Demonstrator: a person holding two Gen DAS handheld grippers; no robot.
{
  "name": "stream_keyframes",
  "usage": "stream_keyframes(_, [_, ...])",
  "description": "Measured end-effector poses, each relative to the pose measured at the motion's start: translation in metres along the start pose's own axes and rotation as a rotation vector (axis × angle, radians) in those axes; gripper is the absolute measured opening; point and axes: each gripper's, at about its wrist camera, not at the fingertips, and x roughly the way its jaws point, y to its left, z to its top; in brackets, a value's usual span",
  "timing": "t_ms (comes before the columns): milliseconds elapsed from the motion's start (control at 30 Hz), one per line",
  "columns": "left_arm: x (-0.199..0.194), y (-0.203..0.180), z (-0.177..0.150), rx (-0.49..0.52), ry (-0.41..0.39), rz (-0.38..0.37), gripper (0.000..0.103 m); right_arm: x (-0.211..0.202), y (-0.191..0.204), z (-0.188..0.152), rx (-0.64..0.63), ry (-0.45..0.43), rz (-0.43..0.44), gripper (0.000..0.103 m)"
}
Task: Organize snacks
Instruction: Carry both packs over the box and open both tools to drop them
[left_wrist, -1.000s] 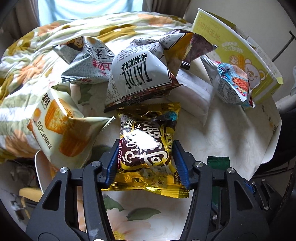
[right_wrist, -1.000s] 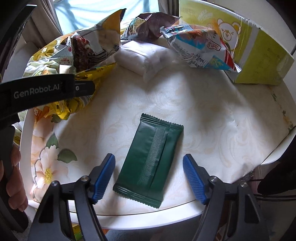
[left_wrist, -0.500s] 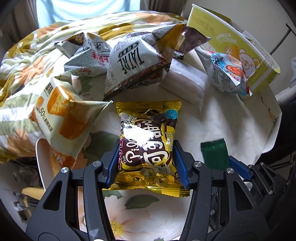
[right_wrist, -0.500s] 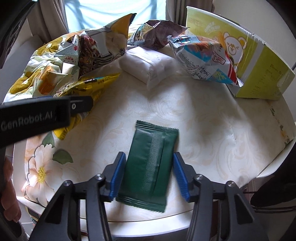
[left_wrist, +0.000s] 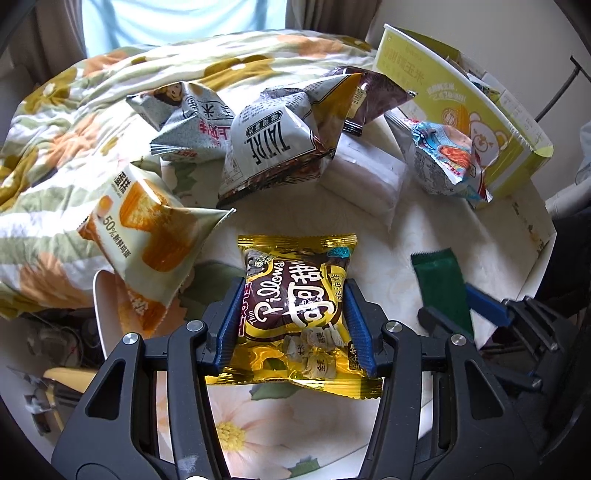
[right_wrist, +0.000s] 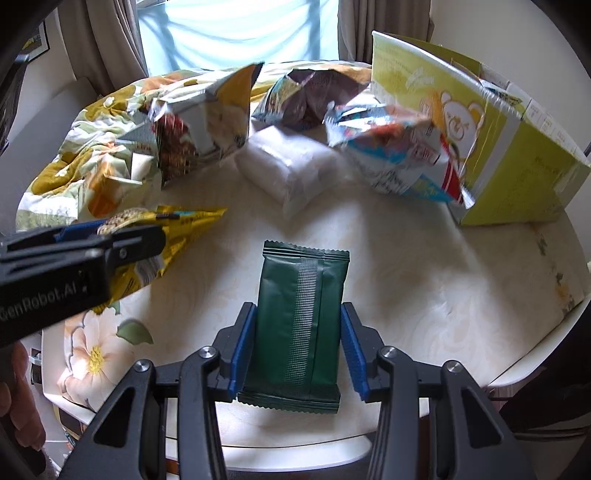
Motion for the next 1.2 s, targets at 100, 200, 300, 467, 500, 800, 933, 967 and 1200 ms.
stream_keyframes(100, [-0.012, 0.001, 0.002, -0.035, -0.017, -0.008, 0.047, -0.007, -0.014, 0.012, -0.022, -0.014, 0.011, 0.041])
stream_keyframes(200, [-0.03, 0.001, 0.004, -0.063, -0.044, -0.017, 0.047, -0.027, -0.02, 0.019, -0.041, -0.042, 0.023, 0.041])
stream_keyframes(300, [-0.053, -0.005, 0.008, -0.068, -0.086, -0.027, 0.047, -0.045, -0.019, 0.03, -0.055, -0.08, 0.035, 0.041])
stream_keyframes(467, [-0.092, -0.019, 0.025, -0.041, -0.158, -0.05, 0.047, -0.086, -0.033, 0.05, -0.039, -0.156, 0.053, 0.041])
stream_keyframes(500, [-0.102, -0.025, 0.031, -0.032, -0.179, -0.056, 0.047, -0.095, -0.039, 0.055, -0.032, -0.174, 0.058, 0.041])
stream_keyframes(800, [-0.145, -0.093, 0.096, -0.007, -0.318, -0.053, 0.047, -0.144, -0.114, 0.118, -0.028, -0.27, 0.074, 0.041])
stream_keyframes(933, [-0.147, -0.135, 0.127, -0.005, -0.352, -0.064, 0.047, -0.152, -0.169, 0.15, -0.031, -0.284, 0.084, 0.041])
stream_keyframes(967, [-0.145, -0.146, 0.134, -0.002, -0.358, -0.063, 0.047, -0.153, -0.182, 0.157, -0.034, -0.284, 0.088, 0.041])
stream_keyframes(1200, [-0.107, -0.238, 0.187, 0.04, -0.368, -0.082, 0.047, -0.143, -0.267, 0.19, -0.036, -0.285, 0.09, 0.041])
